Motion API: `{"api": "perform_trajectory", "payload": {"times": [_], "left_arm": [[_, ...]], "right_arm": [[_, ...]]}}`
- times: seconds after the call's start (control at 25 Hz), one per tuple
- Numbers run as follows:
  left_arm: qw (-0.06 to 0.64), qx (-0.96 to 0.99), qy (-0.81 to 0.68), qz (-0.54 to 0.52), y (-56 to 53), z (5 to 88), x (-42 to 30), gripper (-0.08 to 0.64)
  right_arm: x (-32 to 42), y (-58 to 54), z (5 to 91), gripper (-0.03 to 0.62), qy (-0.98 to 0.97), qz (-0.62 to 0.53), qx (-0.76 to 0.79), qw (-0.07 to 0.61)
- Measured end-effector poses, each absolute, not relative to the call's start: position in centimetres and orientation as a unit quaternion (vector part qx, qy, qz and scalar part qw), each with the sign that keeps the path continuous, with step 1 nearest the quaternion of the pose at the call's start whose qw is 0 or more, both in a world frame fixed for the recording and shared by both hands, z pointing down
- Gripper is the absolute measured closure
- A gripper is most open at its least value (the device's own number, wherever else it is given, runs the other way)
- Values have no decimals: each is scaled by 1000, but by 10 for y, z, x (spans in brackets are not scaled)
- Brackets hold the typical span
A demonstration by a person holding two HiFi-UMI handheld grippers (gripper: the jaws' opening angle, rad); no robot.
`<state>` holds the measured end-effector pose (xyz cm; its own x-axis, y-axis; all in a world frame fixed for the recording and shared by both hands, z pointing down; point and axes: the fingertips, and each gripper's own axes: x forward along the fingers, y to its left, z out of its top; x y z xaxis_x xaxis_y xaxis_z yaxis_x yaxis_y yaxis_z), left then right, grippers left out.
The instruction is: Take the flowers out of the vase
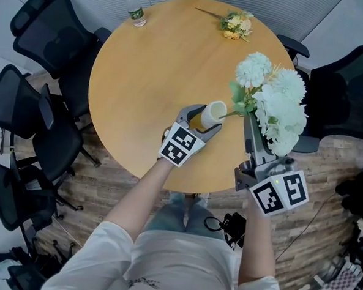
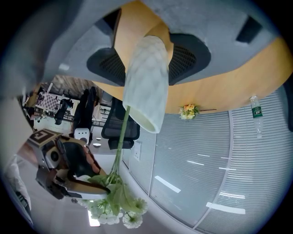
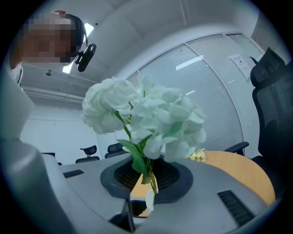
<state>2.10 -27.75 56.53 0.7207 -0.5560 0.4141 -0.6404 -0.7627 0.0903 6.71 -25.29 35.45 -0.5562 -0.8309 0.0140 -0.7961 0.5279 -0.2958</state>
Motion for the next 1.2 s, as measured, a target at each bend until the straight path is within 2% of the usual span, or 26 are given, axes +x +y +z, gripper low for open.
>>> {"api": "perform_trajectory", "payload": {"times": [0.6,1.2], "left_arm": [[114,921,-325,182,-275,562,25,261],[109,924,-322,174,-274,561,24,261]], "right_arm": [[79,-241,336,529,873,-131,-463,78],[91,-223,367,529,872,-143,-467,43]]}}
